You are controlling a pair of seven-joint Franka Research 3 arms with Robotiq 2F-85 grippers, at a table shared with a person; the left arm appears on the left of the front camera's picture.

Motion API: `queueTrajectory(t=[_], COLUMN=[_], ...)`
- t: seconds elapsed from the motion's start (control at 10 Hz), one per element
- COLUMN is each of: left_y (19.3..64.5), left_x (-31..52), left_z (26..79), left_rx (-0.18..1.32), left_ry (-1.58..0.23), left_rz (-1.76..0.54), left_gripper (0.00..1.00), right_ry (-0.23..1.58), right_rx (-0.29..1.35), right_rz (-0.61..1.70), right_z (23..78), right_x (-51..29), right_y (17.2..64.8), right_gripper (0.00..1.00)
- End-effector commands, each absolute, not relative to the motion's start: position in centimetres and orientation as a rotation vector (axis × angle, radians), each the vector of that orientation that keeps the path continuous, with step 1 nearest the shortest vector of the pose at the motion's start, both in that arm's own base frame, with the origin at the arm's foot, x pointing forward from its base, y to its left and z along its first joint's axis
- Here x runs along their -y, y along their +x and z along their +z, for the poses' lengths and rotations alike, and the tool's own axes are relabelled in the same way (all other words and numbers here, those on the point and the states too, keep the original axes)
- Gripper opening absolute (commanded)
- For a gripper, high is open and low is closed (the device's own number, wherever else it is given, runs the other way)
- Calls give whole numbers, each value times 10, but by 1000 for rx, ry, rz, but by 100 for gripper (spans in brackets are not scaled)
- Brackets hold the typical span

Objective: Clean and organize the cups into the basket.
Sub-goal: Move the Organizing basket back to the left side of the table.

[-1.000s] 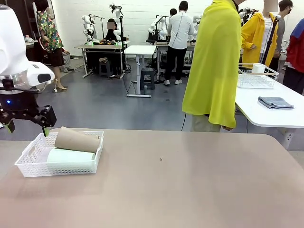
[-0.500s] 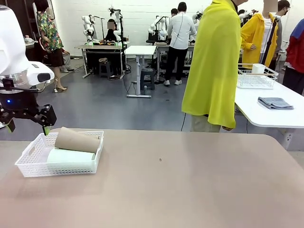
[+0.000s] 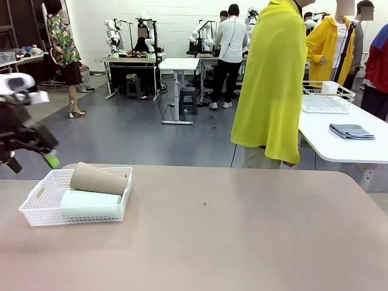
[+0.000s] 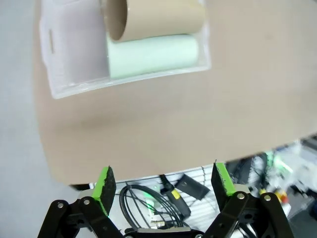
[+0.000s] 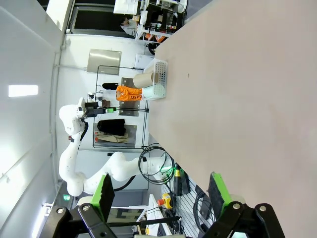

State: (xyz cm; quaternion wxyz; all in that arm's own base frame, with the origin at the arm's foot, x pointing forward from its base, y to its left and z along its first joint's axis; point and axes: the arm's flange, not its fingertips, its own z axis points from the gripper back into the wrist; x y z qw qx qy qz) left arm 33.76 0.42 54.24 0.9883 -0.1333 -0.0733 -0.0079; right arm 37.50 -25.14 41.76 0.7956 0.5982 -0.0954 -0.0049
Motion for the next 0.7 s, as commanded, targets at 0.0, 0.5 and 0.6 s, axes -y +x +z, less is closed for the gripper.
queueTrajectory(t=[0.0, 0.5, 0.6], left_y=[327, 297, 291], left_x=[-61, -201, -226], left_z=[545, 540, 536], left_rx=[-20, 159, 193], left_ry=[-725, -1064, -1087], left_rz=[-123, -74, -17], left_gripper=[100, 100, 100], right_ry=[1274, 1274, 1274], right_rx=[203, 203, 203], right_rz=[-8, -8, -8], right_z=[418, 418, 418], right_x=[249, 249, 249], right_y=[372, 372, 372], right_gripper=[100, 100, 100])
